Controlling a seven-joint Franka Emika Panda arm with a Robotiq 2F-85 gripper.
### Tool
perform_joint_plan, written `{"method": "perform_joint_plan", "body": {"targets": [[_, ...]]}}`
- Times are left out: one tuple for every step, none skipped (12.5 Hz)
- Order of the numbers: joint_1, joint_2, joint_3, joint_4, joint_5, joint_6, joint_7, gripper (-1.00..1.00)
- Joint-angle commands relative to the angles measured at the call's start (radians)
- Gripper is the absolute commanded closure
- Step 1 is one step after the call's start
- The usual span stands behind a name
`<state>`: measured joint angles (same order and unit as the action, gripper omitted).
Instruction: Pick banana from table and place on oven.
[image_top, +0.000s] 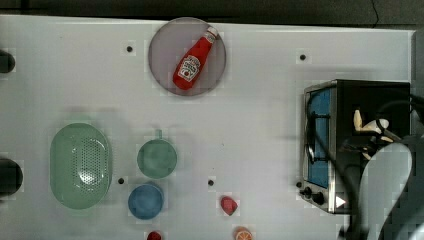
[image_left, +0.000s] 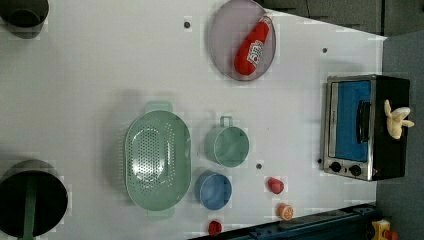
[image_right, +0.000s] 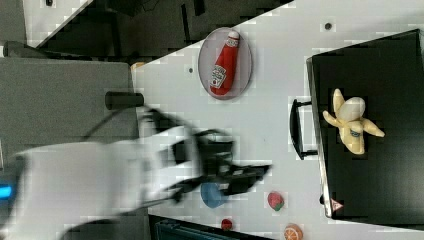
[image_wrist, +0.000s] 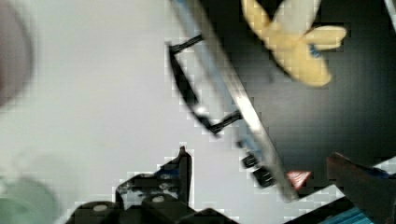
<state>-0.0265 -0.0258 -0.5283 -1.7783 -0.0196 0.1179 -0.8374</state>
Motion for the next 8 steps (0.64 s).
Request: {"method": "perform_joint_plan", "body": {"targets": [[0.058,-0.1,0.159,0.047,-0.026,-0.061,0.426,-1.0],[0.058,-0.121,0.216,0.042,-0.027,-0.062,0.515,-1.0],[0.058,-0.139,0.268,0.036,-0.031,-0.064,0.593,-1.0],[0.058,-0.157,0.313,0.024,-0.032,-0.077,0.666,-1.0],[0.058,-0.176,0.344,0.009,-0.032,-0.104,0.759,-1.0],[0.058,-0.194,0.365,-0.011,-0.031,-0.129,0.866,-1.0],[0.058,-0.21,0.383,-0.029,-0.03,-0.134,0.942,-1.0],[0.058,-0.225,0.396,-0.04,-0.031,-0.136,0.968,-1.0]]}}
